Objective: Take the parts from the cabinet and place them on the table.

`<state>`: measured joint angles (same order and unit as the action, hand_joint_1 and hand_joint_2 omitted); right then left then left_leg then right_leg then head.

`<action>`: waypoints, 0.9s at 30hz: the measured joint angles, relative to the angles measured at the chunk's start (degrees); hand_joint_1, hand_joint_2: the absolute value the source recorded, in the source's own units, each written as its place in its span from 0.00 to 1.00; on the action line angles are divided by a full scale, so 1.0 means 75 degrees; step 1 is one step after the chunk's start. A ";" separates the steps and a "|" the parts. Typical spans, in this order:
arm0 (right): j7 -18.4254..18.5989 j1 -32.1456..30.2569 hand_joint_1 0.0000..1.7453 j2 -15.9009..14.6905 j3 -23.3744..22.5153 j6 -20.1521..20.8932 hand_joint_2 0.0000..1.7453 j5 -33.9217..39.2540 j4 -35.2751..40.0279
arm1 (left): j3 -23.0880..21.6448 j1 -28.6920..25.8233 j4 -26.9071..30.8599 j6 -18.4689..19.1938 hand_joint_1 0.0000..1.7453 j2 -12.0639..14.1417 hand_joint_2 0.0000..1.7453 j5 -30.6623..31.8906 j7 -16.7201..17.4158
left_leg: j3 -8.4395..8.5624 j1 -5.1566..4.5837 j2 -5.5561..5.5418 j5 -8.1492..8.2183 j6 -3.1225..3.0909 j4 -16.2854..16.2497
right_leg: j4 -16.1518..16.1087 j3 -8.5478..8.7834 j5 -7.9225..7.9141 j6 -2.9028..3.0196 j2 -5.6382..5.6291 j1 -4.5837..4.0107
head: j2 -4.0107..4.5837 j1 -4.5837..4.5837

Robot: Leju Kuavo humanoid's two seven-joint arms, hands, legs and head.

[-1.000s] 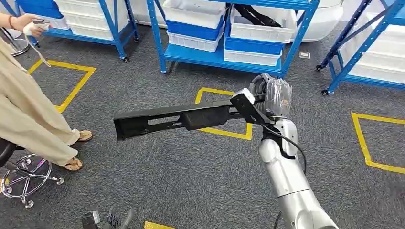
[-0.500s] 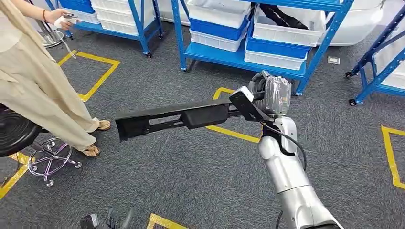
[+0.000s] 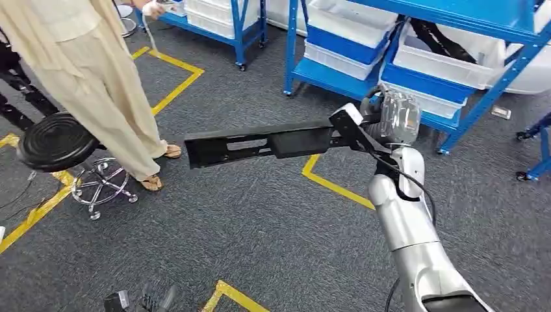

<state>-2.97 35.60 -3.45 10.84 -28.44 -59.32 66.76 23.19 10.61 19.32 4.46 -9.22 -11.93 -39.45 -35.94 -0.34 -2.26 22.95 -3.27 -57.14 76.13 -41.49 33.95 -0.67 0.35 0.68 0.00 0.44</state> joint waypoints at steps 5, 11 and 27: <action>0.0076 0.0252 1.00 -0.0082 -0.0029 0.0000 1.00 -0.0120 -0.0161 | -0.0038 -0.0001 -0.0021 0.0029 0.00 0.0003 1.00 -0.0093 -0.0029 | -0.0062 -0.0054 -0.0454 0.0007 0.0101 -0.0101 | -0.2313 0.1051 -0.0953 -0.0203 -0.0434 0.0100 | 0.0000 -0.0003; 0.0268 0.0490 1.00 -0.0099 -0.0015 0.0093 1.00 -0.0487 0.0003 | -0.0082 -0.0099 -0.0032 0.0041 0.00 0.0058 1.00 -0.0184 -0.0050 | -0.0345 -0.0014 -0.0002 0.0306 0.0330 -0.0577 | -0.2367 0.1086 -0.1028 0.0139 -0.0037 0.0140 | 0.0000 0.0100; 0.0382 0.0898 1.00 -0.0029 0.0134 0.0312 1.00 -0.0630 0.0186 | -0.0085 -0.0050 -0.0041 0.0137 0.00 0.0108 1.00 -0.0344 -0.0073 | -0.0127 0.0066 0.0351 -0.0082 0.0071 -0.0044 | -0.1497 0.0848 -0.0359 -0.0058 0.0137 0.0013 | 0.0000 0.0021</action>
<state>-0.11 42.34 -3.67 11.85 -26.10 -64.04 68.15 22.56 10.24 19.02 5.49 -8.41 -14.51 -40.00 -36.89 0.15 0.37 22.34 -2.73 -57.47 64.90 -35.13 31.26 -1.11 1.37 0.78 0.00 0.59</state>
